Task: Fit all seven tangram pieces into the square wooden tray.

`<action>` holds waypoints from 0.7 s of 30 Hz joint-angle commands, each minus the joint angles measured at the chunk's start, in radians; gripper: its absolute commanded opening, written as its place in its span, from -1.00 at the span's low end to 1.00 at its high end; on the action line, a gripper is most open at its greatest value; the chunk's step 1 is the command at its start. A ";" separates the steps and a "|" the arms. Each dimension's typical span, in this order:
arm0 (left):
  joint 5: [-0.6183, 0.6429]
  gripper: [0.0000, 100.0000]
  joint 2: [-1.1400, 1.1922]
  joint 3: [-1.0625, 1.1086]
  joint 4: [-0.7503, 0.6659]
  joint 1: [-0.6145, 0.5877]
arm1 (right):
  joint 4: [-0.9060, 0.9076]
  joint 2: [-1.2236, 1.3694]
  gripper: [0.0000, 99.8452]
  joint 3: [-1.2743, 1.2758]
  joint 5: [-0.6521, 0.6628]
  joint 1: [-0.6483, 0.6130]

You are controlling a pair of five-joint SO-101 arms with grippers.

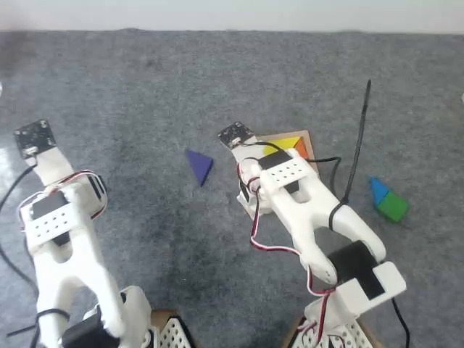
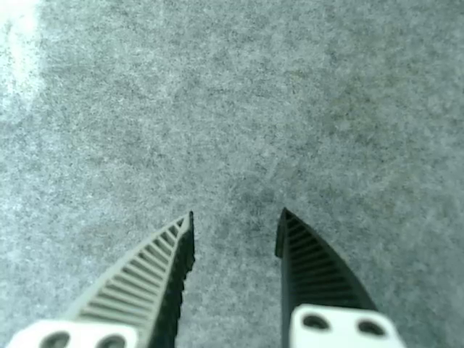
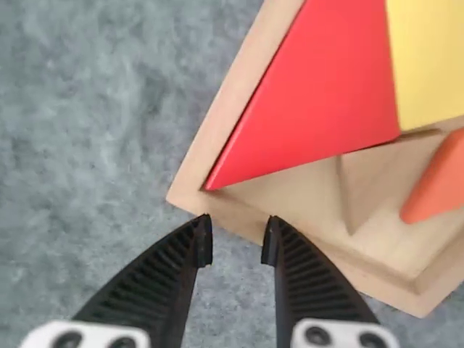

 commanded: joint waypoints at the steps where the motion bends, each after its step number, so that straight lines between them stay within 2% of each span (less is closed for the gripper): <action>1: -0.008 -0.63 -0.038 -0.002 -0.015 0.008 | -0.015 0.031 -0.71 -0.075 0.041 0.065; 12: -0.008 -0.63 -0.038 -0.002 -0.014 0.008 | -0.012 0.128 -0.71 -0.219 0.080 0.139; 21: -0.008 -0.63 -0.032 -0.002 -0.017 0.008 | 0.021 -0.074 -0.71 -0.212 0.071 0.133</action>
